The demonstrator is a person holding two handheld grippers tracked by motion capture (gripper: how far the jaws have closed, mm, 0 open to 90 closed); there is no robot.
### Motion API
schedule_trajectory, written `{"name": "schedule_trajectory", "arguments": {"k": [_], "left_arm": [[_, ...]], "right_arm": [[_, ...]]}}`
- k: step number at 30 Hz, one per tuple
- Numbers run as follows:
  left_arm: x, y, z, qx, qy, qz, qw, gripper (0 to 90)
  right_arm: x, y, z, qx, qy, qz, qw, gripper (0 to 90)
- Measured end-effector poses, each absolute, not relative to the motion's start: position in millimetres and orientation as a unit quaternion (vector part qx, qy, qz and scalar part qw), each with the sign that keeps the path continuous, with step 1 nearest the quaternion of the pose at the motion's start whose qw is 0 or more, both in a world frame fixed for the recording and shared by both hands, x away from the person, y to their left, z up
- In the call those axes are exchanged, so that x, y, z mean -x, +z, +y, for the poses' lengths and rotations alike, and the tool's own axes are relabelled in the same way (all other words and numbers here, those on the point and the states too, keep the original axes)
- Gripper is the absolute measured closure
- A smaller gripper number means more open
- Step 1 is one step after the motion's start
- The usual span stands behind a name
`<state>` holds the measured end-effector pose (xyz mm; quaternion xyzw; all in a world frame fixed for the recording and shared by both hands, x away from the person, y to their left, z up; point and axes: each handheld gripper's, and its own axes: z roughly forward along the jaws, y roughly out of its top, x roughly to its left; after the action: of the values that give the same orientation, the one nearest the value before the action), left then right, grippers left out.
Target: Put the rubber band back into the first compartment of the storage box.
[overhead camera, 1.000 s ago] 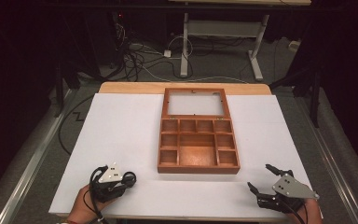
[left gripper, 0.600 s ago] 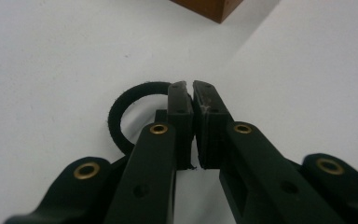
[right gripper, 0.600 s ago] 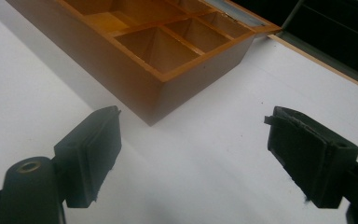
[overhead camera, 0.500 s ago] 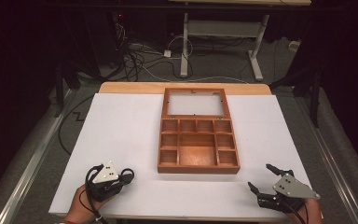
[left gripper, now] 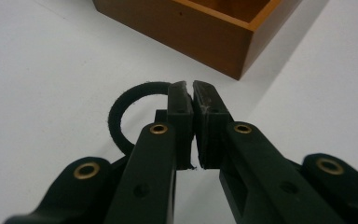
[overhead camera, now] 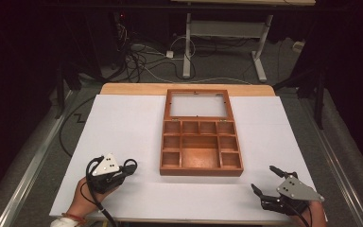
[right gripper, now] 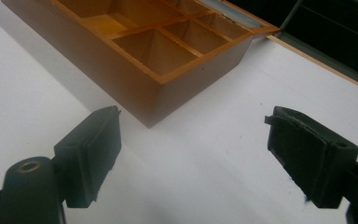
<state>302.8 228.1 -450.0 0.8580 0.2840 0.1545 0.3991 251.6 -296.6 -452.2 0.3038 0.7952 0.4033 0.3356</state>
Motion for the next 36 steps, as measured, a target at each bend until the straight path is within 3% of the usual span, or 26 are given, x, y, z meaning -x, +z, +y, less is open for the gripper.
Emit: {"name": "schedule_trajectory", "arguments": {"k": [19,34,36], "left_arm": [[-341.5,-423.0,185.6,-0.847,0.169,0.246,0.44,83.6],[-368.5,-408.1,158.7,-0.837,0.172,0.238,0.462,83.6],[-371.9,-410.5,151.0,-0.818,0.168,0.256,0.487,83.6]], "right_arm": [[-252.2,-453.3,-297.2,-0.303,0.4,0.797,0.336,18.5],[-251.5,-453.3,-296.7,-0.303,0.406,0.795,0.333,18.4],[-252.0,-454.0,-296.9,-0.305,0.404,0.796,0.331,18.4]]}}
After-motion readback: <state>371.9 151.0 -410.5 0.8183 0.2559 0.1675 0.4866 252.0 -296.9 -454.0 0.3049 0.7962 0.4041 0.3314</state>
